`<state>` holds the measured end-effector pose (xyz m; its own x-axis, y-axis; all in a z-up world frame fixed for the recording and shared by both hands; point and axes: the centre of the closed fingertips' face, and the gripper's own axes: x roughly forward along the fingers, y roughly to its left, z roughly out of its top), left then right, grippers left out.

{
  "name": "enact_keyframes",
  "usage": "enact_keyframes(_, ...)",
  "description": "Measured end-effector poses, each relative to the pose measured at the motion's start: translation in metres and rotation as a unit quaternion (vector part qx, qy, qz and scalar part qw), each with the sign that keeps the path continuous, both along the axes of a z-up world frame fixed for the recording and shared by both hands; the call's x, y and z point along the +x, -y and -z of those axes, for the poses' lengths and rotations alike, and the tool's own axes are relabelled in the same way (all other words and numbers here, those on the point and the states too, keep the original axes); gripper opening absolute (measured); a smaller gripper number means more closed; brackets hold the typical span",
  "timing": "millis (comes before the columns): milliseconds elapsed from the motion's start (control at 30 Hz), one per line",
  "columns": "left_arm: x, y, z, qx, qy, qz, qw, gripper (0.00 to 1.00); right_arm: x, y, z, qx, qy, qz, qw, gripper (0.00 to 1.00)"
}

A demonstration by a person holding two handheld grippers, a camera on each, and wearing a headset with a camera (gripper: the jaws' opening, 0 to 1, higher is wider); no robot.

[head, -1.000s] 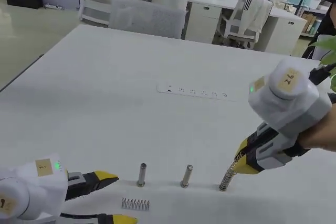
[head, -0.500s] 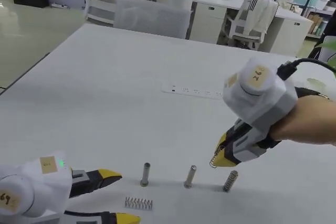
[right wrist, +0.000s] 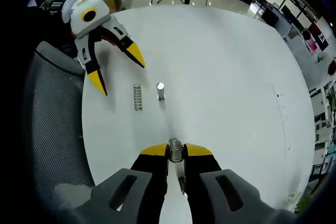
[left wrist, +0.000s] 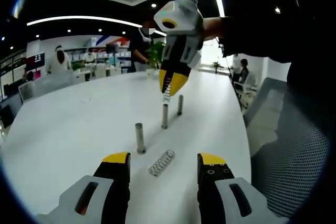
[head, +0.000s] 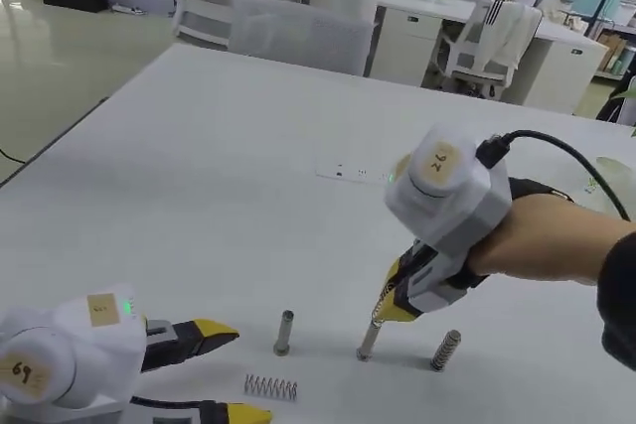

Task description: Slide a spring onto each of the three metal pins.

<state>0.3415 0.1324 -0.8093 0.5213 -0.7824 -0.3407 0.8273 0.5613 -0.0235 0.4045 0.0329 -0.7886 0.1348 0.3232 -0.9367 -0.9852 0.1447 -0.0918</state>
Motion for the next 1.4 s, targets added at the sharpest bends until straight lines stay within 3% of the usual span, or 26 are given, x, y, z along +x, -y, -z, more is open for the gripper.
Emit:
enact_keyframes(667, 0.000, 0.000, 0.002, 0.001, -0.005, 0.000, 1.0000, 0.45, 0.002, 0.002, 0.012, -0.010, -0.011, 0.003, 0.9999, 0.08)
enact_keyframes(1033, 0.001, 0.001, 0.003, 0.003, -0.006, 0.001, 1.0000, 0.44, 0.004, 0.000, 0.043, -0.015, -0.023, 0.013, 0.9995, 0.08)
enact_keyframes(1400, 0.001, 0.000, 0.003, 0.003, -0.006, -0.003, 1.0000, 0.44, 0.003, -0.001, 0.063, -0.032, -0.029, 0.010, 0.9990, 0.09)
